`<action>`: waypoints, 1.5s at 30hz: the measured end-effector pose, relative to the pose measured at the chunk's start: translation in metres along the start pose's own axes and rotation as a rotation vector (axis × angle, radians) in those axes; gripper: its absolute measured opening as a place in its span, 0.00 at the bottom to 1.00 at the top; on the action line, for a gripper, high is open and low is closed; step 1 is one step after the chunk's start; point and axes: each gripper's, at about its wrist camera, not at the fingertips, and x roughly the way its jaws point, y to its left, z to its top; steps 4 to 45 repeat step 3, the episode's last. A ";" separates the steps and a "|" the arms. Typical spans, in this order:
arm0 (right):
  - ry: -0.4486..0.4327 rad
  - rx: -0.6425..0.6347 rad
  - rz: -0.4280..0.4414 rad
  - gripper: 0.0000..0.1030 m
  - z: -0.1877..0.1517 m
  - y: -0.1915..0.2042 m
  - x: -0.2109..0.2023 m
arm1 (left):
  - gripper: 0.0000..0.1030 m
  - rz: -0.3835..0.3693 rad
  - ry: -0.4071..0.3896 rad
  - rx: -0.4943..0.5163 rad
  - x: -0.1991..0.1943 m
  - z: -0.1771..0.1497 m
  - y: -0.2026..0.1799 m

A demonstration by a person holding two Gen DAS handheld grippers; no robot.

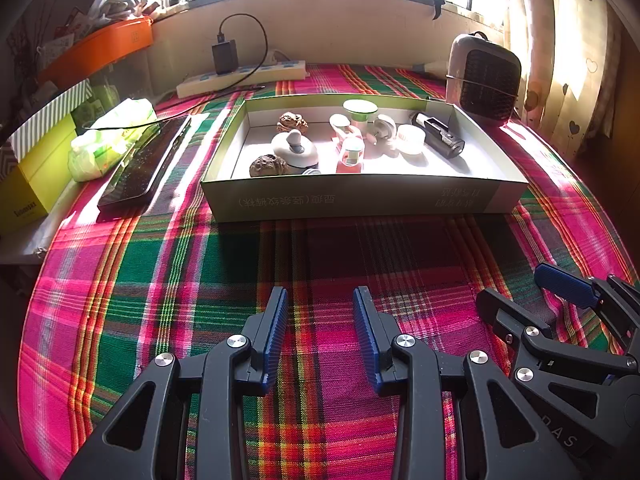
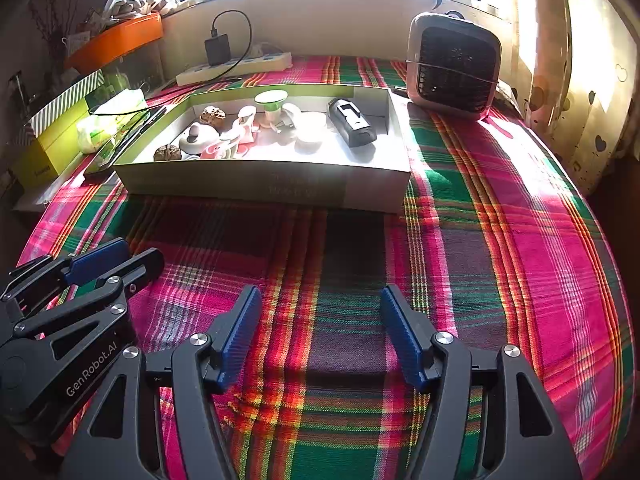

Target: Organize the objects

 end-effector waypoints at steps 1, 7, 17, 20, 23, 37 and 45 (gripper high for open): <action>0.000 0.000 0.000 0.61 0.000 0.000 0.000 | 0.31 0.000 0.000 0.000 0.000 0.000 0.000; 0.000 0.000 0.000 0.61 0.000 0.000 0.000 | 0.31 0.000 0.000 0.000 0.000 0.000 0.000; 0.000 0.000 0.000 0.61 0.000 0.000 0.000 | 0.31 0.000 0.000 0.000 0.000 0.000 0.000; 0.000 0.000 0.000 0.61 0.000 0.000 0.000 | 0.31 0.000 0.000 0.000 0.000 0.000 0.000; 0.000 0.000 0.000 0.61 0.000 0.000 0.000 | 0.31 0.000 0.000 0.000 0.000 0.000 0.000; 0.000 0.000 0.000 0.61 0.000 0.000 0.000 | 0.31 0.000 0.000 0.000 0.000 0.000 0.000; 0.000 0.000 0.000 0.61 0.000 0.000 0.000 | 0.31 0.000 0.000 0.000 0.000 0.000 0.000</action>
